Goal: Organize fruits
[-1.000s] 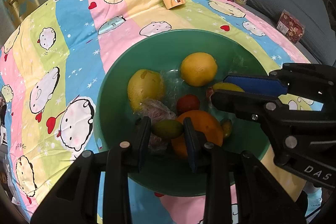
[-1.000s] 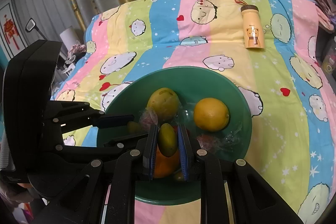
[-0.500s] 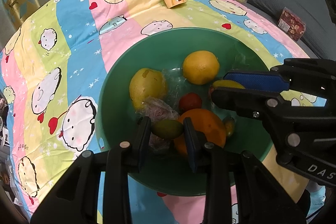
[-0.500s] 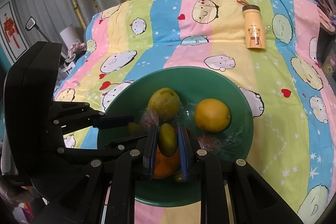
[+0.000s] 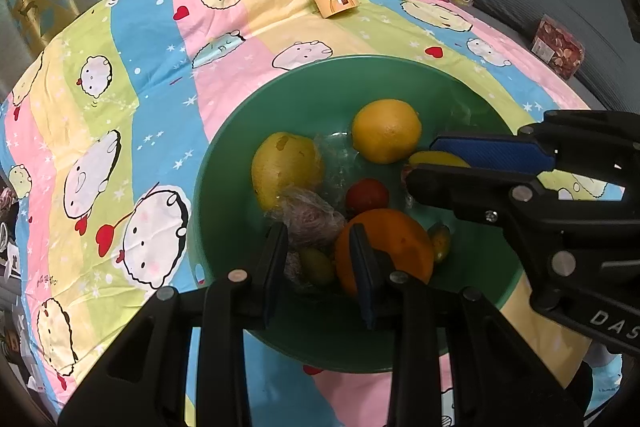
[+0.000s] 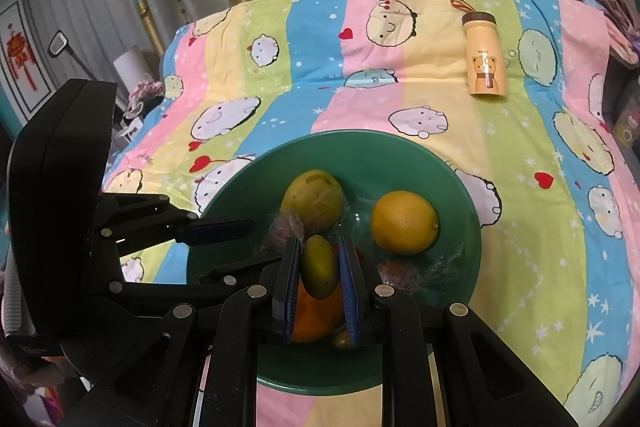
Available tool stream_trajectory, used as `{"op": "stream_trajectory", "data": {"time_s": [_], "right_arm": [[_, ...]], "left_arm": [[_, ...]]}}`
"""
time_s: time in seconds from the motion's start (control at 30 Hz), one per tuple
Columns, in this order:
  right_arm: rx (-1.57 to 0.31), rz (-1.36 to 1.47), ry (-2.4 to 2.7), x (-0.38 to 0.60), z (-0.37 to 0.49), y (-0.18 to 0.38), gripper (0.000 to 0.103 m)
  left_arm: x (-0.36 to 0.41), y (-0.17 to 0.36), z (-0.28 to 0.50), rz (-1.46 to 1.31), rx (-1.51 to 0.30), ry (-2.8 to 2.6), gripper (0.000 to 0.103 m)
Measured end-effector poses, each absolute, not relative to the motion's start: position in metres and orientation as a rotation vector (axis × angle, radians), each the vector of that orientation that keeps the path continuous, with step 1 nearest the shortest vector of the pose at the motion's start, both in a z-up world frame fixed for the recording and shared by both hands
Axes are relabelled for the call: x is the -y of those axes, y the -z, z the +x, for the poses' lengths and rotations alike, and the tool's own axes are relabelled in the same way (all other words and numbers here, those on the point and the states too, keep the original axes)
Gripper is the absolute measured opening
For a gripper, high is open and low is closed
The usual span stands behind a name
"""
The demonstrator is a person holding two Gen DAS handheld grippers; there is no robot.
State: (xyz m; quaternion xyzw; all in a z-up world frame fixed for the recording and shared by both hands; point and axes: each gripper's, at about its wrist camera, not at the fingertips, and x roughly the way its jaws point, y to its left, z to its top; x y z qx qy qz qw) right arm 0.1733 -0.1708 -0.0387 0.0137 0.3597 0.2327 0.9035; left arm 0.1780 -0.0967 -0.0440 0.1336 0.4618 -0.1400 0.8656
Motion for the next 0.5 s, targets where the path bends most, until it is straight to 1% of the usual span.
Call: {"op": "stream_trajectory", "data": {"time_s": [0.5], "right_arm": [[-0.744,0.042,-0.468,0.1735,0.1752,0.0356,0.021]], "left_arm": [[0.0957,0.0435,0.1789,0.268,-0.969,0.282,0.032]]}}
